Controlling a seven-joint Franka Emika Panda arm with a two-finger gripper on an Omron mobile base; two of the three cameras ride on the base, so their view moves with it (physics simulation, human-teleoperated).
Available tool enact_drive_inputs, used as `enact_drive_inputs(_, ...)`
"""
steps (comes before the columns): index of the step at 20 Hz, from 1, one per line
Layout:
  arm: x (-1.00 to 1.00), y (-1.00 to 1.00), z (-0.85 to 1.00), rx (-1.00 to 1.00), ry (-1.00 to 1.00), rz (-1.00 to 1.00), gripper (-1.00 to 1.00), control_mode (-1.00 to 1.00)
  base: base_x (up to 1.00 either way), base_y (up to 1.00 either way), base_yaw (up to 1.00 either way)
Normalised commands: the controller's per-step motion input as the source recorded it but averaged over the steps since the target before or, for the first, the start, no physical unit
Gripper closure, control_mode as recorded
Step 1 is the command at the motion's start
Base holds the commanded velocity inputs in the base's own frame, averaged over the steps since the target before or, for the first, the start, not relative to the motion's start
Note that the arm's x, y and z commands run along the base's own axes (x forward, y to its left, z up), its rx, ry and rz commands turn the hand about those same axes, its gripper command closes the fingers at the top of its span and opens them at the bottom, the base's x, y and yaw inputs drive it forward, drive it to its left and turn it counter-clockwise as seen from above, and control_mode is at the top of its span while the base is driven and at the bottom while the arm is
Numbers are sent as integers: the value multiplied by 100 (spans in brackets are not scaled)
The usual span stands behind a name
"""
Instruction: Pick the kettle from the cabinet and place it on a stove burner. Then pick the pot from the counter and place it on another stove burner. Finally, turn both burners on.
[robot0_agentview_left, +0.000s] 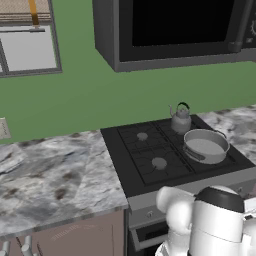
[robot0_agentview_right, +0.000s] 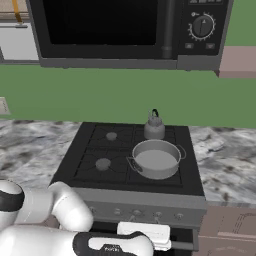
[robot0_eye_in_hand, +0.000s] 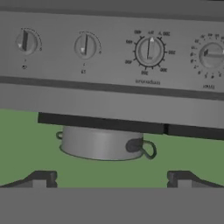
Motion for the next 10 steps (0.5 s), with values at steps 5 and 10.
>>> enact_drive_inputs(5, 19, -9, -23, 0, 0, 0, -100, -100, 0, 0, 0)
enact_drive_inputs(10, 11, -14, -28, 0, 0, 0, -100, -100, 0, 0, 0)
